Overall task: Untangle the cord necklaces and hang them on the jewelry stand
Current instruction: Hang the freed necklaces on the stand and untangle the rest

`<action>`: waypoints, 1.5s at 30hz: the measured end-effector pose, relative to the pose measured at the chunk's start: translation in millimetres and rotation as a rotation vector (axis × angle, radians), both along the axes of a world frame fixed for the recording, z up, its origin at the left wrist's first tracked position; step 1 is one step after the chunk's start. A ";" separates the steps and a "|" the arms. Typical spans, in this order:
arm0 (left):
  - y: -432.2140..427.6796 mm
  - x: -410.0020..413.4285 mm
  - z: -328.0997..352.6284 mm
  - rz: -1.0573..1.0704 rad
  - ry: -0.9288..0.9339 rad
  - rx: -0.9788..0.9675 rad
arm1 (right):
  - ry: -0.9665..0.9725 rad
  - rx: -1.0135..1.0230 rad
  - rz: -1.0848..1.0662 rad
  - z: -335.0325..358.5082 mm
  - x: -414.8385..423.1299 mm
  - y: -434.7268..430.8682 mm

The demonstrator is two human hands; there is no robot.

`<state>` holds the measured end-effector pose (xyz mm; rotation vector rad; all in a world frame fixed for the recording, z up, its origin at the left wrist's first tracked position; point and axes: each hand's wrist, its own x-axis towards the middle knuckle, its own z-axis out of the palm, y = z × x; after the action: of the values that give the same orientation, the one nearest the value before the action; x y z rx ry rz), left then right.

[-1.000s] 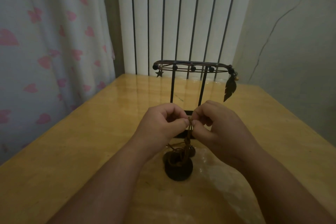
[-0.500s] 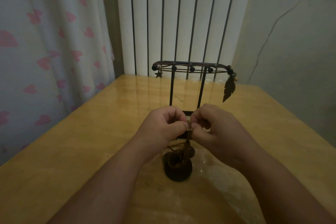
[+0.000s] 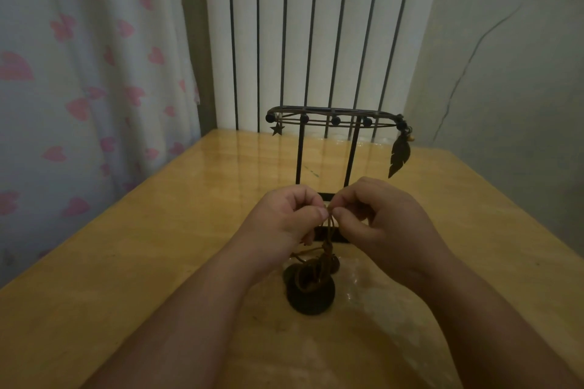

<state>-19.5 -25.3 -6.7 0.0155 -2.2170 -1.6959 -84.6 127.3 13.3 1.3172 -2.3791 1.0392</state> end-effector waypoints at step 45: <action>-15.5 -1.1 0.1 -0.047 -0.041 -0.152 | 0.161 0.253 -0.054 -0.5 8.7 -7.8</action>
<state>-20.6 -40.7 -6.6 -0.0398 -2.3878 -1.5595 -75.9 119.5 12.7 1.3504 -2.4679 0.6068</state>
